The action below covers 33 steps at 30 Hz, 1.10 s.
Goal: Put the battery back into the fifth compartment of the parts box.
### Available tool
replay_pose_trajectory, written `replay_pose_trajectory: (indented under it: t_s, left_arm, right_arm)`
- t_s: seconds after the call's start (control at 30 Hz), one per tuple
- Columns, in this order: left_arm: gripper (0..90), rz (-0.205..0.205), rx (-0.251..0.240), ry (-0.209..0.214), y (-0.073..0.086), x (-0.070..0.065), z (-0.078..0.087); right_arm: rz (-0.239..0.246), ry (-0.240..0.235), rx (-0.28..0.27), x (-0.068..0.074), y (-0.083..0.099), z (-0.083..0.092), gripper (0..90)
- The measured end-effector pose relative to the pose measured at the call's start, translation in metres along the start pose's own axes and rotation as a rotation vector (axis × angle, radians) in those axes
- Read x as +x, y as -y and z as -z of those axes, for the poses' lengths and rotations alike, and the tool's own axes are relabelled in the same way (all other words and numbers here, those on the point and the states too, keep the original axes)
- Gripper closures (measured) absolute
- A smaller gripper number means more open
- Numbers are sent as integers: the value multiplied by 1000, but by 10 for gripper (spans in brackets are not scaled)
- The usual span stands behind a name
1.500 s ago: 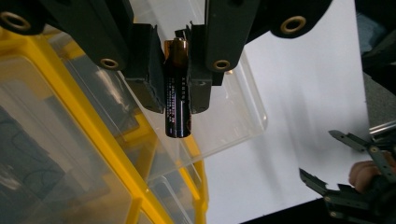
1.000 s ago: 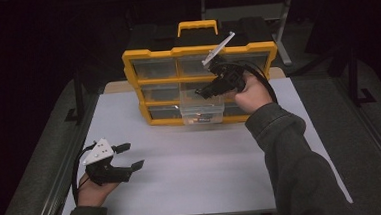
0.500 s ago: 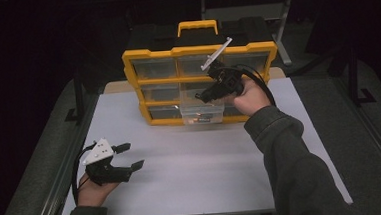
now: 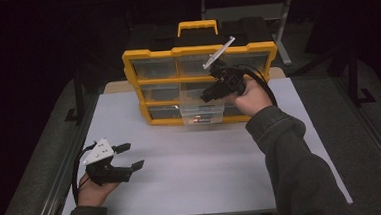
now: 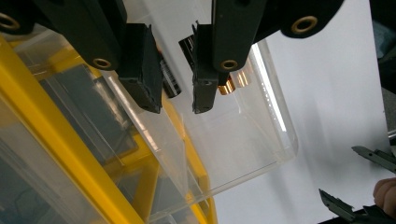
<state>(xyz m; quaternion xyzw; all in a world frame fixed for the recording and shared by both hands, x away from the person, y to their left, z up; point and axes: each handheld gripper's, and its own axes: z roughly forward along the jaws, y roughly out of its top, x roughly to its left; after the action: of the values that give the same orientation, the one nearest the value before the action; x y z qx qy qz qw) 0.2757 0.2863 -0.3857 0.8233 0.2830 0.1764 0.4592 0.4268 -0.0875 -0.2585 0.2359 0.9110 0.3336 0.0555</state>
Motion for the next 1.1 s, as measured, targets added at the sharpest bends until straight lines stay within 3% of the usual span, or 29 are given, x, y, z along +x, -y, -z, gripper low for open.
replay_pose_trajectory:
  t_s: [0.13,0.4,0.7,1.1]
  left_arm:
    - [232,3,-6,-2,0,0,0]
    - [233,5,-14,-6,1,1,1]
    - [231,12,-16,-5,2,3,2]
    - [225,18,-16,-11,3,5,2]
  right_arm:
    - [12,-6,-11,1,0,2,725]
    - [-16,-45,-39,4,0,10,723]
    - [21,-65,-47,11,0,15,869]
    - [50,-116,-63,28,3,20,888]
